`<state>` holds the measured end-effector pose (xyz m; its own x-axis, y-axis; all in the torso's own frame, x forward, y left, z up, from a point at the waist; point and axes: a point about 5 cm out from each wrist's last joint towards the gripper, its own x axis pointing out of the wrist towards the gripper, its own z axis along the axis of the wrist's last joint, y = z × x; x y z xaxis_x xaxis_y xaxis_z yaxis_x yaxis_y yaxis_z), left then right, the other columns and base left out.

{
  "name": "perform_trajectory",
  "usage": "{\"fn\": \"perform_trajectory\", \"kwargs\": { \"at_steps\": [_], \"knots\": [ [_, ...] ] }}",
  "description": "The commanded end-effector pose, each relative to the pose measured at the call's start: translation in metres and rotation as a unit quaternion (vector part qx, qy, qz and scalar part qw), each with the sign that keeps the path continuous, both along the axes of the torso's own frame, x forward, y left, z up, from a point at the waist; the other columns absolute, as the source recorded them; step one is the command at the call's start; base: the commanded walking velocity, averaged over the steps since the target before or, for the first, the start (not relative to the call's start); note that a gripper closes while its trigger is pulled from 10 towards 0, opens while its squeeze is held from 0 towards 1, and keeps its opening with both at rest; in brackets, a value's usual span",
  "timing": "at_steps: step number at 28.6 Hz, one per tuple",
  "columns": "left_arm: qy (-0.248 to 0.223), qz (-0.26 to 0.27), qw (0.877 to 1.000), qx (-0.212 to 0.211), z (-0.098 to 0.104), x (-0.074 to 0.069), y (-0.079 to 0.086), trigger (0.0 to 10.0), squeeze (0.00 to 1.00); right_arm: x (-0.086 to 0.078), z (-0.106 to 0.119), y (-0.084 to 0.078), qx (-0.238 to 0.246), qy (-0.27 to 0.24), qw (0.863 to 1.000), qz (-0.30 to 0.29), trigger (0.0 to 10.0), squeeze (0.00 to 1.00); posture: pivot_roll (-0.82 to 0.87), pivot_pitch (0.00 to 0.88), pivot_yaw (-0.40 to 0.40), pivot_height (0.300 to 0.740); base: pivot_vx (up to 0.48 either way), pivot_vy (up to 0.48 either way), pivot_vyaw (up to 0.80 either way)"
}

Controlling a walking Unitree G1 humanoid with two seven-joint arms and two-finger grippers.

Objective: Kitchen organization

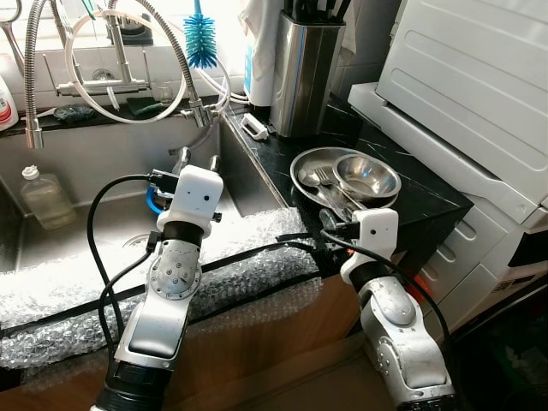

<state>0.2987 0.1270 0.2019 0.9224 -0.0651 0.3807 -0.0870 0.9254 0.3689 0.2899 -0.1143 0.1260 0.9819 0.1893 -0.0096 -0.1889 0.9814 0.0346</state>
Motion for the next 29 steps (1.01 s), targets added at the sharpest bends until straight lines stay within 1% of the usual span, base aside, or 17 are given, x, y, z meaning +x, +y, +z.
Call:
{"fn": "perform_trajectory", "kwargs": {
  "at_steps": [1, 6, 7, 8, 10, 11, 29],
  "knots": [
    [-0.003, -0.002, 1.0, 0.006, 0.0006, -0.0015, -0.0024, 10.0, 0.0, 0.0029, 0.0015, -0.0034, -0.004, -0.003, 1.0, -0.009, 10.0, 0.0, -0.02, 0.0, -0.1, 0.74, 0.0, 0.0, 0.0],
    [-0.003, -0.002, 1.0, 0.006, 0.0002, -0.0017, -0.0026, 10.0, 0.0, 0.0034, 0.0024, -0.0027, -0.001, -0.005, 1.0, -0.009, 10.0, 0.0, -0.02, 0.0, -0.1, 0.74, 0.0, 0.0, 0.0],
    [-0.003, -0.002, 1.0, 0.006, 0.0002, -0.0018, -0.0025, 10.0, 0.0, 0.0034, 0.0025, -0.0027, -0.001, -0.005, 1.0, -0.008, 4.8, 0.0, -0.02, 0.0, -0.101, 0.74, 0.0, 0.0, 0.0],
    [-0.003, -0.002, 1.0, 0.006, 0.0002, -0.0019, -0.0025, 10.0, 0.0, 0.0035, 0.0027, -0.0027, -0.001, -0.006, 1.0, -0.009, 4.2, 0.0, -0.02, 0.0, -0.101, 0.74, 0.0, 0.0, 0.0],
    [-0.003, -0.002, 1.0, 0.006, 0.0002, -0.0019, -0.0025, 10.0, 0.0, 0.0035, 0.0027, -0.0027, -0.001, -0.006, 1.0, -0.009, 4.2, 0.0, -0.02, 0.0, -0.101, 0.74, 0.0, 0.0, 0.0],
    [-0.003, -0.001, 1.0, 0.006, 0.0004, -0.0018, -0.0022, 10.0, 0.0, 0.0037, 0.003, -0.0025, -0.001, -0.007, 1.0, -0.008, 0.0, 0.0, -0.02, 0.0, -0.1, 0.74, 0.0, 0.0, 0.0],
    [-0.004, -0.002, 1.0, 0.008, 0.0012, -0.0006, -0.003, 10.0, 0.0, 0.0057, 0.007, -0.0021, 0.006, -0.017, 1.0, -0.007, 0.0, 0.0, -0.02, 0.0, -0.103, 0.74, 0.0, 0.0, 0.0]
  ]
}}
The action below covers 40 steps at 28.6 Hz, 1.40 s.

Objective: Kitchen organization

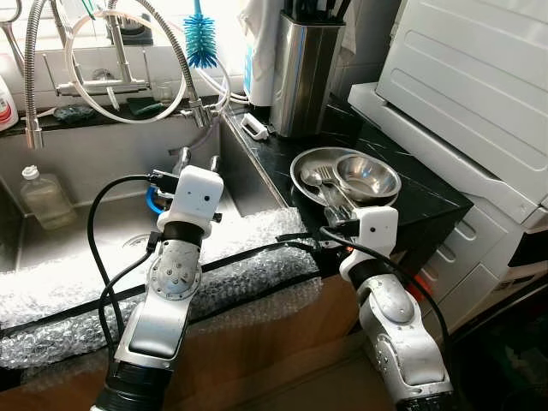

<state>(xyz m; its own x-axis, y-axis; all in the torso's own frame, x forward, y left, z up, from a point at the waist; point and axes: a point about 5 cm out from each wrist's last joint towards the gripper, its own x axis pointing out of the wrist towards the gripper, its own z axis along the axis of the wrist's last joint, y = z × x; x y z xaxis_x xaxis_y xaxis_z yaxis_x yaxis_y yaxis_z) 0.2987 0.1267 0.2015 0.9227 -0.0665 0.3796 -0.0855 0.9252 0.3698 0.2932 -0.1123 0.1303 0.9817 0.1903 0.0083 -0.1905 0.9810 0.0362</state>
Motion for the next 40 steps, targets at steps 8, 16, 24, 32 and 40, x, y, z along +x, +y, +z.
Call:
{"fn": "perform_trajectory", "kwargs": {
  "at_steps": [8, 16, 24, 32, 40],
  "knots": [
    [-0.009, -0.002, 1.0, 0.015, 0.003, -0.001, -0.004, 10.0, 0.0, 0.002, 0.013, 0.002, 0.022, -0.037, 0.999, 0.01, 10.0, 0.0, -0.02, 0.0, -0.104, 0.74, 0.0, 0.0, 0.0],
    [-0.016, 0.0, 1.0, 0.017, 0.005, -0.001, -0.004, 10.0, 0.0, 0.002, 0.032, 0.005, 0.029, -0.099, 0.994, 0.02, 10.0, 0.0, -0.02, 0.0, -0.104, 0.74, 0.0, 0.0, 0.0],
    [-0.023, 0.007, 1.0, 0.004, 0.011, 0.001, 0.0, 10.0, 0.0, 0.005, 0.054, 0.018, 0.068, -0.146, 0.984, 0.072, 10.0, 0.0, -0.03, 0.0, -0.084, 0.74, 0.0, 0.0, 0.0],
    [0.016, 0.013, 0.992, -0.121, 0.01, 0.004, 0.018, 10.0, 0.0, -0.004, 0.057, 0.039, 0.125, -0.134, 0.962, 0.202, 10.0, 0.0, -0.02, 0.0, -0.079, 0.74, 0.0, 0.0, 0.0],
    [0.039, -0.016, 0.95, -0.309, 0.009, 0.0, 0.036, 10.0, 0.0, -0.015, 0.05, 0.03, 0.13, -0.129, 0.953, 0.242, 10.0, 0.0, -0.02, 0.0, -0.075, 0.74, 0.0, 0.0, 0.0]
  ]
}}
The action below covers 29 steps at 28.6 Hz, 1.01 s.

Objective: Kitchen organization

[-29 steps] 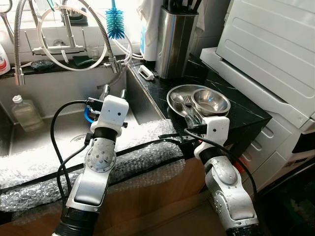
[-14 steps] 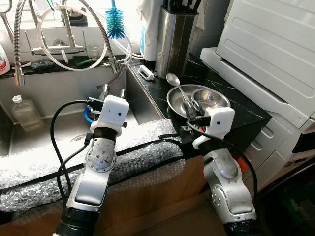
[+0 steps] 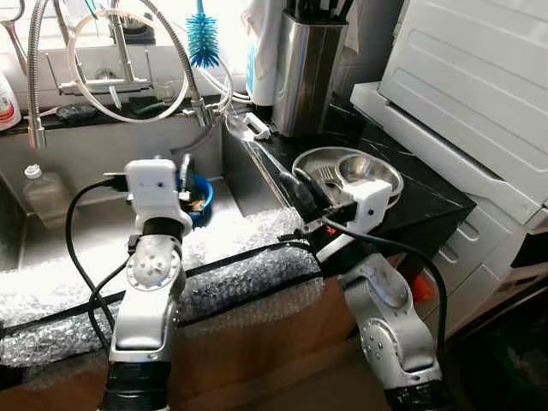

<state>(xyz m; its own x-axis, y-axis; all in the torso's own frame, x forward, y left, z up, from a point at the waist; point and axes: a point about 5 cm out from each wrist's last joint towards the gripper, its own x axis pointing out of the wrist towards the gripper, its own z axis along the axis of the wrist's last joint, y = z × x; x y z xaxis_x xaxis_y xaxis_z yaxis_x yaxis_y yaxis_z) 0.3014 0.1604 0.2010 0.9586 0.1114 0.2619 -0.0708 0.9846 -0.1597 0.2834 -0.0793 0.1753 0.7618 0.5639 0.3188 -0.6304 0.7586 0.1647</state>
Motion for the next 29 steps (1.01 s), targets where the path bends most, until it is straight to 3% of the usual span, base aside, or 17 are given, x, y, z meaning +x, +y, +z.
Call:
{"fn": "perform_trajectory", "kwargs": {
  "at_steps": [1, 6, 8, 11, 15, 23, 29],
  "knots": [
    [-0.019, -0.012, 0.998, -0.065, 0.01, -0.003, 0.004, 10.0, 0.0, -0.006, 0.005, -0.003, 0.005, -0.015, 1.0, 0.015, 10.0, 0.0, -0.02, 0.0, -0.075, 0.74, 0.0, 0.0, 0.0],
    [-0.022, -0.056, 0.99, -0.126, 0.013, -0.003, 0.005, 10.0, 0.0, -0.007, 0.003, -0.007, -0.001, -0.015, 1.0, 0.016, 10.0, 0.0, -0.01, 0.0, -0.08, 0.74, 0.0, 0.0, 0.0],
    [-0.031, -0.114, 0.981, -0.155, 0.016, -0.007, 0.002, 10.0, 0.0, -0.006, 0.003, -0.012, -0.006, -0.016, 1.0, 0.013, 10.0, 0.0, -0.01, 0.0, -0.081, 0.74, 0.0, 0.0, 0.0],
    [-0.036, -0.149, 0.974, -0.167, 0.019, -0.01, -0.001, 10.0, 0.0, -0.005, 0.002, -0.014, -0.016, -0.018, 1.0, 0.006, 10.0, 0.0, -0.01, 0.0, -0.08, 0.74, 0.0, 0.0, 0.0],
    [-0.04, -0.2, 0.965, -0.163, 0.024, -0.015, -0.005, 10.0, 0.0, -0.004, 0.002, -0.019, -0.027, -0.023, 0.999, -0.002, 10.0, 0.0, -0.01, 0.0, -0.079, 0.74, 0.0, 0.0, 0.0],
    [0.013, -0.302, 0.949, -0.084, 0.017, -0.019, -0.005, 10.0, 0.0, -0.003, 0.01, -0.031, -0.053, -0.05, 0.997, -0.028, 10.0, 0.0, -0.02, 0.0, -0.069, 0.74, 0.0, 0.0, 0.0],
    [0.03, -0.347, 0.933, -0.088, 0.016, -0.02, -0.005, 10.0, 0.0, -0.007, 0.014, -0.034, -0.078, -0.077, 0.994, -0.023, 10.0, 0.0, -0.02, 0.0, -0.061, 0.74, 0.0, 0.0, 0.0]
  ]
}}
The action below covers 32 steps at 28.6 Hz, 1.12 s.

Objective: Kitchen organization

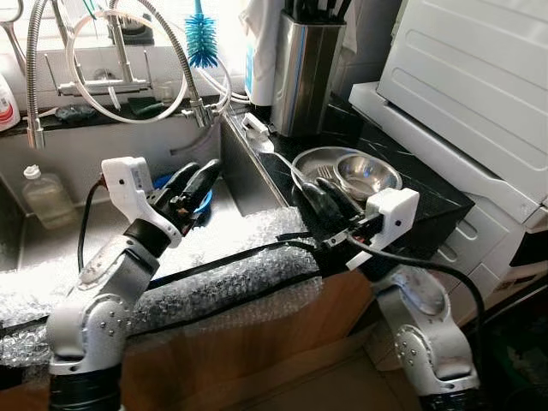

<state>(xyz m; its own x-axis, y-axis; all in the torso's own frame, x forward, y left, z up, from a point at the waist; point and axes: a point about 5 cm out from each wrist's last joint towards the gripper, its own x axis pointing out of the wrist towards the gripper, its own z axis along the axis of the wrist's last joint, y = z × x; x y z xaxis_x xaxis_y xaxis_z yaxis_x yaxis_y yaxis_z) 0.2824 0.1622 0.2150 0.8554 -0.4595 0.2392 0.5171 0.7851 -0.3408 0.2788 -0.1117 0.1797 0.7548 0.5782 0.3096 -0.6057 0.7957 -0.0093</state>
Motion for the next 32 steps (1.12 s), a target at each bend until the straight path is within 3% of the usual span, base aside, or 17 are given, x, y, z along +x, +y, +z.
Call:
{"fn": "perform_trajectory", "kwargs": {
  "at_steps": [1, 9, 14, 15, 24, 26, 32],
  "knots": [
    [0.0, -0.03, 1.0, -0.002, 0.002, -0.002, -0.007, 10.0, 0.0, -0.003, 0.009, -0.001, -0.006, -0.03, 1.0, -0.001, 10.0, 0.0, -0.02, 0.0, -0.062, 0.74, 0.0, 0.0, 0.0],
    [0.022, -0.063, 0.997, -0.05, -0.001, -0.007, -0.02, 10.0, 0.0, -0.009, 0.008, 0.008, 0.002, -0.041, 0.999, 0.012, 10.0, 0.0, -0.02, 0.0, -0.057, 0.74, 0.0, 0.0, 0.0],
    [0.027, -0.064, 0.992, -0.109, 0.002, -0.006, -0.031, 10.0, 0.0, -0.012, 0.005, 0.015, 0.002, -0.039, 0.999, 0.02, 10.0, 0.0, -0.02, 0.0, -0.054, 0.74, 0.0, 0.0, 0.0],
    [0.032, -0.06, 0.991, -0.117, 0.001, -0.005, -0.032, 10.0, 1.0, -0.013, 0.004, 0.017, 0.003, -0.039, 0.999, 0.022, 10.0, 0.0, -0.02, 0.0, -0.052, 0.74, 0.0, 0.0, 0.0],
    [0.043, -0.06, 0.984, -0.162, 0.006, -0.004, -0.035, 10.0, 1.0, -0.017, 0.0, 0.018, -0.001, -0.038, 0.999, 0.028, 10.0, 0.0, -0.02, 0.0, -0.046, 0.74, 0.0, 0.0, 0.0],
    [0.046, -0.065, 0.983, -0.168, 0.007, -0.005, -0.036, 10.0, 0.0, -0.018, -0.001, 0.019, -0.004, -0.04, 0.999, 0.032, 10.0, 0.0, -0.02, 0.0, -0.047, 0.74, 0.0, 0.0, 0.0],
    [0.064, -0.082, 0.98, -0.168, 0.004, -0.007, -0.041, 10.0, 0.0, -0.02, -0.001, 0.023, -0.01, -0.046, 0.998, 0.049, 10.0, 0.0, -0.02, 0.0, -0.045, 0.74, 0.0, 0.0, 0.0]
  ]
}}
